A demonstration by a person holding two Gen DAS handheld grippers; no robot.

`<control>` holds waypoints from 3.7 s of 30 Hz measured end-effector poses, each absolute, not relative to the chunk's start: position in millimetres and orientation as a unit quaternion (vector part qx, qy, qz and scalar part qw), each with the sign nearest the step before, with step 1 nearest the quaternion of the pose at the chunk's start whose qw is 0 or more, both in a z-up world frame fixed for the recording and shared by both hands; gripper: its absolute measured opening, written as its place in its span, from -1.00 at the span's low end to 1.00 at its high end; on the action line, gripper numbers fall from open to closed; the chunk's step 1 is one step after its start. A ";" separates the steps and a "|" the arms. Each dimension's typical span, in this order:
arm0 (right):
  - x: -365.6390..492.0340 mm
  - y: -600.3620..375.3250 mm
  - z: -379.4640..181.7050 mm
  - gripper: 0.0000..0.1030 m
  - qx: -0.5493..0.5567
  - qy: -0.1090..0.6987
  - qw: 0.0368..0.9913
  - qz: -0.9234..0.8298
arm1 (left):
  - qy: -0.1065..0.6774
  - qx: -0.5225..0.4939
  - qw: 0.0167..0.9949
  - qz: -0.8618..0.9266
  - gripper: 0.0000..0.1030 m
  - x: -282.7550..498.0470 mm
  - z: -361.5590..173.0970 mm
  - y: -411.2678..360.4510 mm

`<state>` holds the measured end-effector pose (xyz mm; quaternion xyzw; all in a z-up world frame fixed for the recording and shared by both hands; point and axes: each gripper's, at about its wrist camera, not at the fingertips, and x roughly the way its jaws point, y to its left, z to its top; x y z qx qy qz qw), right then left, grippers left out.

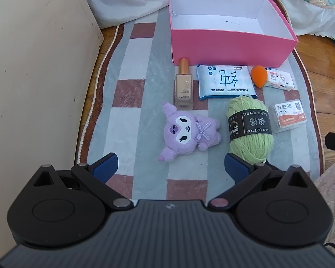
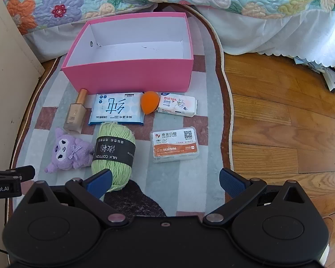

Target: Organize objects

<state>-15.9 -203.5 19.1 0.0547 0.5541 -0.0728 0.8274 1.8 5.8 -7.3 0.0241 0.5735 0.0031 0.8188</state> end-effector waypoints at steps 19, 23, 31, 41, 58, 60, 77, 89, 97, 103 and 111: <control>-21.7 -201.5 16.6 1.00 0.056 0.549 0.832 -0.055 | 0.579 -0.017 0.815 0.007 1.00 2.8 -10.8 15.0; -25.5 -202.0 19.8 1.00 0.070 0.544 0.835 -0.039 | 0.578 -0.019 0.816 0.002 1.00 2.9 -9.6 12.9; -26.4 -203.5 22.0 1.00 0.076 0.541 0.837 -0.040 | 0.570 -0.014 0.822 -0.003 1.00 1.7 -6.8 10.2; -26.7 -206.7 18.9 1.00 0.089 0.546 0.832 -0.035 | 0.569 -0.011 0.822 -0.003 1.00 0.5 -8.4 11.2; -27.9 -210.9 21.0 1.00 0.089 0.549 0.830 -0.047 | 0.574 -0.012 0.819 -0.006 1.00 0.2 -13.9 14.2; -27.9 -211.7 20.3 1.00 0.094 0.551 0.828 -0.045 | 0.573 -0.009 0.819 -0.006 1.00 -0.3 -13.9 13.5; -28.8 -210.5 19.4 1.00 0.086 0.556 0.825 -0.043 | 0.578 -0.008 0.816 -0.011 1.00 -1.9 -15.4 12.0; -30.4 -209.2 18.5 1.00 0.078 0.561 0.823 -0.042 | 0.580 -0.009 0.814 -0.012 1.00 -3.1 -14.8 12.4; -31.4 -210.9 19.2 1.00 0.085 0.565 0.820 -0.032 | 0.577 -0.007 0.816 -0.025 1.00 -1.3 -5.6 13.2; -35.9 -221.9 28.0 1.00 0.126 0.540 0.832 0.028 | 0.563 -0.004 0.827 -0.013 1.00 10.7 15.0 21.1; -30.9 -229.6 30.6 1.00 0.113 0.401 0.904 0.094 | 0.544 0.001 0.838 -0.053 0.94 40.7 22.6 -5.0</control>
